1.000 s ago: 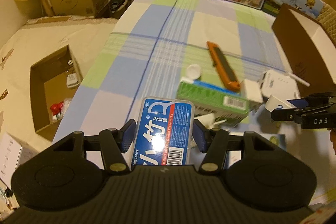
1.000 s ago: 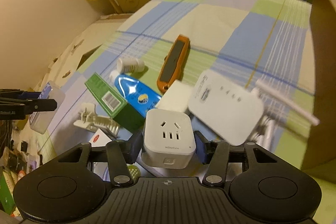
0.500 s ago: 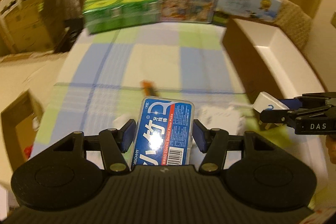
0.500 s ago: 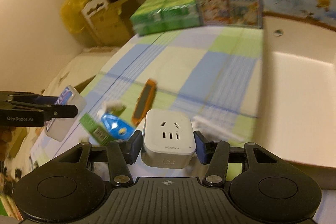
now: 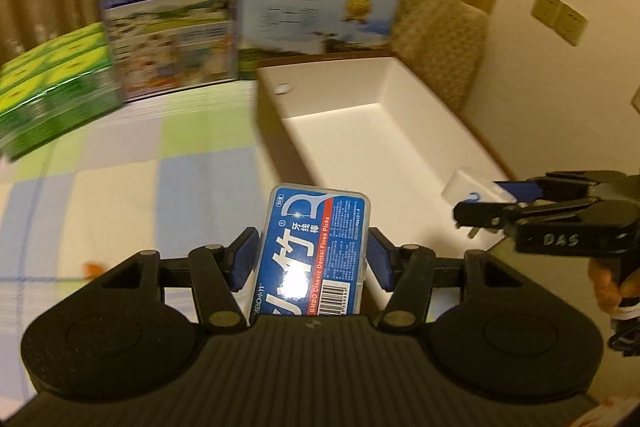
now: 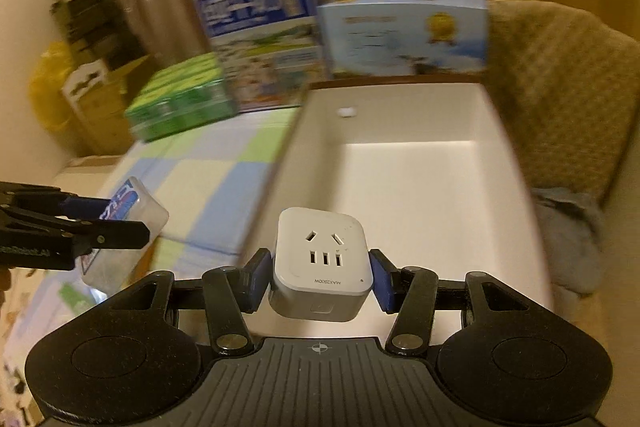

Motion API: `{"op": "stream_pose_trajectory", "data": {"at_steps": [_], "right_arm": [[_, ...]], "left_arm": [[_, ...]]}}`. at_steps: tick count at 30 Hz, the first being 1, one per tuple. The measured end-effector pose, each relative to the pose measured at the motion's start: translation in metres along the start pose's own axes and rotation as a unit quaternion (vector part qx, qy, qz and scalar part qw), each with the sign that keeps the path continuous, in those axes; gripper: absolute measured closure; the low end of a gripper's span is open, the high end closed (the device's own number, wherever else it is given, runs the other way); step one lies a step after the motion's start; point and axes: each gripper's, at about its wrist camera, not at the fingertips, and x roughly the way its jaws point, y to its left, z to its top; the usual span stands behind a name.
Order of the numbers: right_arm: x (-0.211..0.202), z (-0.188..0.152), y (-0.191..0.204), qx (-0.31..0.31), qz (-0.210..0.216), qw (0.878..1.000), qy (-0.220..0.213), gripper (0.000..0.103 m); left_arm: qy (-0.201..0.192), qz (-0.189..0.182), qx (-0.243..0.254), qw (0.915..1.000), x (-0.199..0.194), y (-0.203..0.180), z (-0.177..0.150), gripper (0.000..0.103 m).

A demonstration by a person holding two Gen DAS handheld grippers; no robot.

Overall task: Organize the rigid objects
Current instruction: 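Lower the floss box into the brown box with the left tool while the right tool carries the strip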

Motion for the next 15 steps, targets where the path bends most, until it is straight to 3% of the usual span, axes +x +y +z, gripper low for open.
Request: {"op": "stream_pose_trajectory", "data": {"at_steps": [7,15], "right_arm": [[0.004,-0.002,-0.050,-0.001,-0.049,0.999,0.018,0.054],[0.028,-0.005,-0.079,-0.032,-0.071,0.995,0.063,0.054]], "left_arm": [[0.032,-0.028,0.021,0.9989,0.053,-0.055,0.019,0.049],[0.078,-0.023,0.029,0.9963,0.102,-0.081,0.020,0.049]]}}
